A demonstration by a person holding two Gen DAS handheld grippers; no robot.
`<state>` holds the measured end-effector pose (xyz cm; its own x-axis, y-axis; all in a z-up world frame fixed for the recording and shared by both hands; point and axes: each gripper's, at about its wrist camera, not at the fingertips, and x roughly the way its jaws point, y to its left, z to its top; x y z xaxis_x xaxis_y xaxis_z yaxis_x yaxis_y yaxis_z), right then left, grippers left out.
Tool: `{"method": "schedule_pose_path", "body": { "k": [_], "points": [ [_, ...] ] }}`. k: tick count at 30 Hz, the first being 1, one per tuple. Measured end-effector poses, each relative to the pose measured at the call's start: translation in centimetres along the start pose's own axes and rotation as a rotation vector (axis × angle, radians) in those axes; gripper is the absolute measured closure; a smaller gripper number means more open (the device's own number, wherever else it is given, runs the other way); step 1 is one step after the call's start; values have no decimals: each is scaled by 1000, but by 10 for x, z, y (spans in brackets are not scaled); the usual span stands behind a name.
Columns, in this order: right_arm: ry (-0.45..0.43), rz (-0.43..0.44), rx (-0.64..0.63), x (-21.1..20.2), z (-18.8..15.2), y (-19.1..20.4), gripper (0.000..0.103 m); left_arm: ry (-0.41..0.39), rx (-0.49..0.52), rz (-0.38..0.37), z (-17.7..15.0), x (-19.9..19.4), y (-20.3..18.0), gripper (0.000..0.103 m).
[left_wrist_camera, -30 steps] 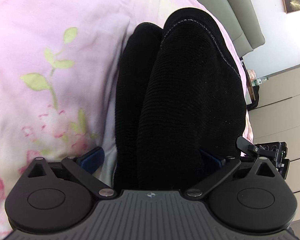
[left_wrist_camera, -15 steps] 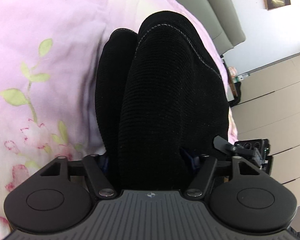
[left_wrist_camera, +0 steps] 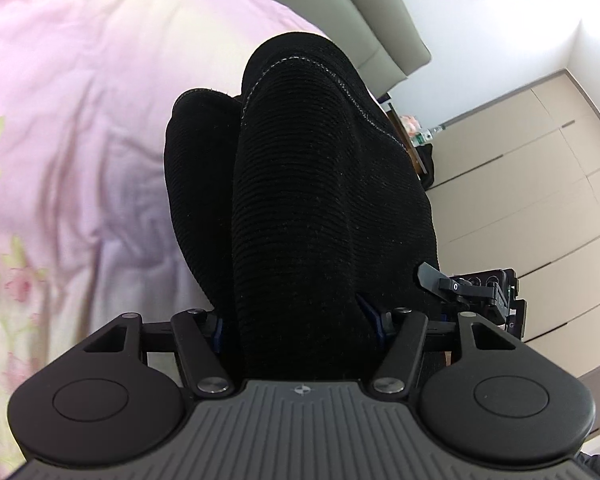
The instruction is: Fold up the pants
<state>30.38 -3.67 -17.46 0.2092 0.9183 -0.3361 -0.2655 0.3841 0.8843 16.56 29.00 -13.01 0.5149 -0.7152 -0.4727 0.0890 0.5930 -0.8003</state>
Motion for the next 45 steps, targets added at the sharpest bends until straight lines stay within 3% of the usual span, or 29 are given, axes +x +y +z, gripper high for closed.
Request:
{"method": "schedule_pose_path", "body": {
  "k": [8, 16, 28, 33, 40, 42, 44, 45],
  "points": [
    [-39, -46, 65, -68, -24, -2, 32, 91, 26, -14, -21, 32, -43, 33],
    [-126, -104, 119, -161, -33, -28, 32, 210, 74, -49, -21, 111, -92, 33],
    [-346, -201, 120, -340, 27, -87, 32, 310, 204, -148, 27, 287, -190, 33],
    [-414, -232, 138, -388, 56, -121, 32, 348, 241, -156, 47, 353, -220, 33],
    [-471, -247, 131, -417, 101, -175, 31, 362, 242, -131, 75, 417, -216, 32],
    [-464, -254, 145, -417, 105, -207, 29, 383, 211, -65, 73, 439, -207, 32],
    [-436, -314, 251, -413, 101, -246, 28, 414, 206, 50, 63, 451, -190, 36],
    [-434, -346, 283, -410, 92, -259, 27, 420, 218, 64, 57, 450, -183, 36]
  ]
}}
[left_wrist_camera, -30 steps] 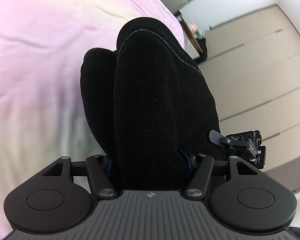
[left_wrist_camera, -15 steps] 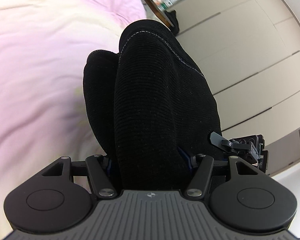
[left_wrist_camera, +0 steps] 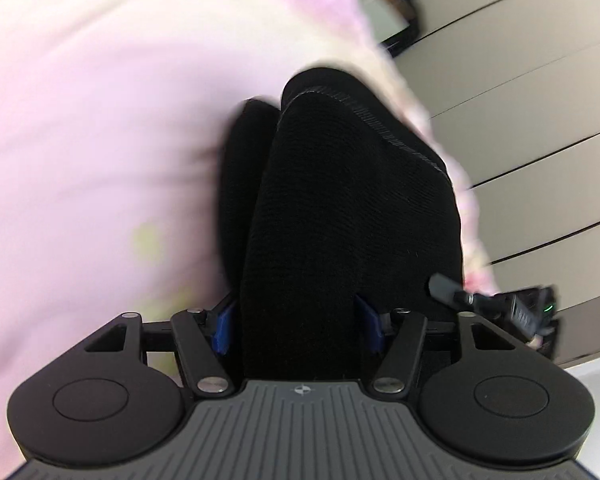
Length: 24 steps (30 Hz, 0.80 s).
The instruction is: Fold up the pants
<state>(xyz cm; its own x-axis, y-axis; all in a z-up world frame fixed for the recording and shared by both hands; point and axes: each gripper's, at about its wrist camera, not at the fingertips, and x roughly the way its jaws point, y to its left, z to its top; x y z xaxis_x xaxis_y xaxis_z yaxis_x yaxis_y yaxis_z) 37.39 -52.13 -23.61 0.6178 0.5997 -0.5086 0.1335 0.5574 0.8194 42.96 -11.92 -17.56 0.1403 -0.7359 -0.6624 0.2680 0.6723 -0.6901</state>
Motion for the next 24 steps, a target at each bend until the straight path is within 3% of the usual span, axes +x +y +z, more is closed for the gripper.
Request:
{"method": "schedule_pose_path", "body": {
  "k": [3, 8, 11, 13, 15, 18, 20, 22, 24],
  "points": [
    [-86, 83, -2, -15, -22, -16, 24, -38, -4, -52, -23, -13, 9, 30],
    [-147, 58, 28, -38, -48, -14, 24, -43, 59, 21, -52, -26, 5, 21],
    [-179, 17, 43, -55, -57, -11, 20, -41, 66, 54, -64, -33, 2, 21],
    [-192, -47, 29, -68, -68, -8, 17, -41, 90, 99, -65, -34, -6, 21],
    [-135, -149, 11, -71, -94, -1, 16, -43, 106, 150, -75, -38, -13, 21],
    [-111, -282, -113, -69, -115, 15, 21, -30, 121, 231, -86, -34, -26, 20],
    [-105, -352, -127, -71, -121, 22, 21, 8, 121, 289, -97, -32, -30, 19],
    [-78, -419, -137, -69, -124, 37, 21, 74, 146, 385, -107, -18, -39, 33],
    [-34, -506, -194, -63, -132, 55, 23, 58, 200, 404, -120, -27, -51, 34]
  ]
}}
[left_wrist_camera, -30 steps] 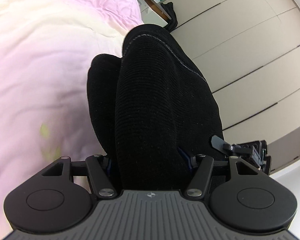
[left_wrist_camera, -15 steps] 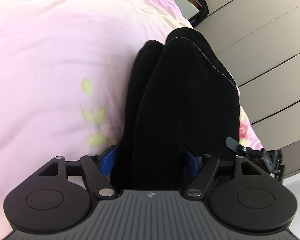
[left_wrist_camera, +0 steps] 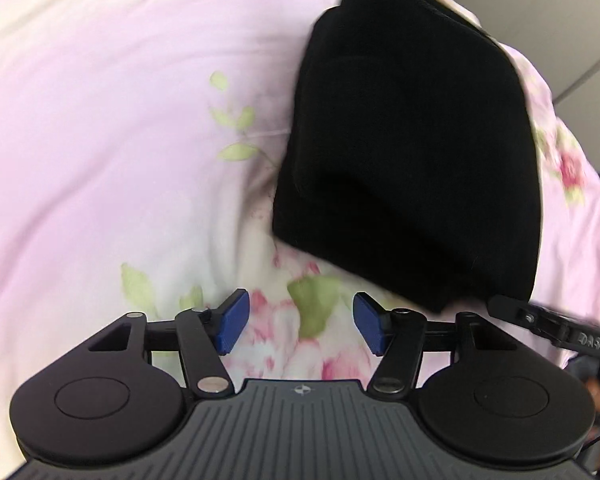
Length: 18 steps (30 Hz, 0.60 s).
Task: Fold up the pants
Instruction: 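Lay the folded pants on the bed and open both grippers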
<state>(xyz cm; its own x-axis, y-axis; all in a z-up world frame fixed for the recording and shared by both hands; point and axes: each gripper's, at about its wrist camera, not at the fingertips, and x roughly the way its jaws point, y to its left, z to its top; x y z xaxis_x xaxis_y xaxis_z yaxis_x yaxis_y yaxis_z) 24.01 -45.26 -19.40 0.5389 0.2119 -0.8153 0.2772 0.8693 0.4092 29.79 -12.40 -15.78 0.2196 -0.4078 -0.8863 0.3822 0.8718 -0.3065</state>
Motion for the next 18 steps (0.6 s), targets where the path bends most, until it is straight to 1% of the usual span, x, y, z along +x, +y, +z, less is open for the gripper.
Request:
{"method": "schedule_pose_path", "body": {
  "k": [1, 3, 4, 5, 7, 8, 10, 13, 14, 16, 18],
  "points": [
    [17, -41, -40, -4, -4, 11, 23, -10, -2, -13, -5, -9, -2, 34],
    [44, -86, -83, -12, -6, 23, 20, -33, -17, -36, -12, -25, -7, 33],
    [66, -107, -95, -17, -8, 30, 16, -42, -18, -27, -15, -32, -10, 29],
    [79, -120, -102, -21, -9, 34, 14, -50, -14, -12, -18, -42, -13, 23],
    [78, -137, -100, -37, -14, 38, 11, -51, 2, 20, -15, -50, -26, 16],
    [77, -148, -95, -46, -15, 42, 8, -47, 12, 37, -16, -56, -29, 15],
    [79, -176, -88, -62, -15, 51, 5, -52, 34, 72, -20, -74, -37, 14],
    [81, -232, -81, -91, -25, 68, 5, -100, 72, 119, -19, -89, -53, 11],
    [68, -248, -85, -108, -53, 75, 5, -118, 79, 127, -21, -98, -57, 11],
    [3, -253, -103, -128, -63, 91, 5, -159, 86, 143, -27, -114, -64, 10],
    [-56, -271, -121, -142, -72, 106, 5, -194, 99, 170, -33, -128, -72, 4]
  ]
}}
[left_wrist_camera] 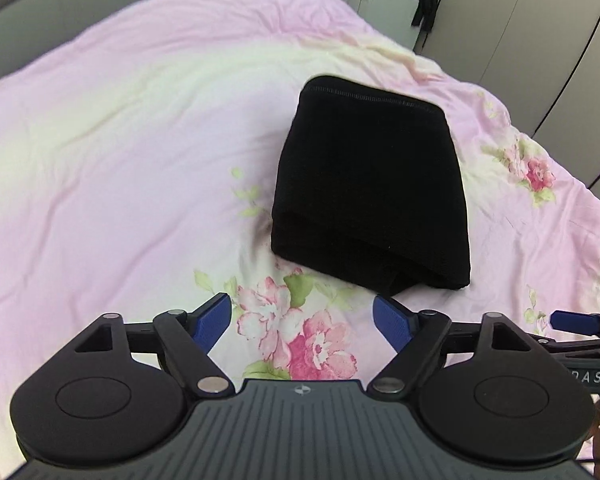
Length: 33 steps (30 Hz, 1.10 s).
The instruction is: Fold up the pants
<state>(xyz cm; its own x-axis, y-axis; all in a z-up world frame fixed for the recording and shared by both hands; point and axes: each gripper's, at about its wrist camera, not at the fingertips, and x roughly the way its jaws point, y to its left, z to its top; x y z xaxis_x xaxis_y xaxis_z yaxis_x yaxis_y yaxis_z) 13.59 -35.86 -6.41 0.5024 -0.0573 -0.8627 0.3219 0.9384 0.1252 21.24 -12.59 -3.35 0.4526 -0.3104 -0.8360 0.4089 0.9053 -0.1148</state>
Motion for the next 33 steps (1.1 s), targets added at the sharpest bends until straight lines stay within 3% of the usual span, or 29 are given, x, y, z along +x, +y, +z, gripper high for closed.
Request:
{"method": "schedule_pose_path", "body": {
  "k": [4, 14, 20, 33],
  "points": [
    [-118, -68, 13, -35, -8, 20, 5, -48, 12, 61, -5, -16, -11, 0],
    [-298, -148, 73, -95, -15, 47, 5, -181, -7, 109, -10, -56, -25, 0],
    [-319, -141, 68, -110, -23, 56, 5, -216, -5, 107, -12, -64, -31, 0],
    [-309, -161, 70, -114, -33, 58, 5, -208, 11, 124, -16, -61, -41, 0]
  ]
}}
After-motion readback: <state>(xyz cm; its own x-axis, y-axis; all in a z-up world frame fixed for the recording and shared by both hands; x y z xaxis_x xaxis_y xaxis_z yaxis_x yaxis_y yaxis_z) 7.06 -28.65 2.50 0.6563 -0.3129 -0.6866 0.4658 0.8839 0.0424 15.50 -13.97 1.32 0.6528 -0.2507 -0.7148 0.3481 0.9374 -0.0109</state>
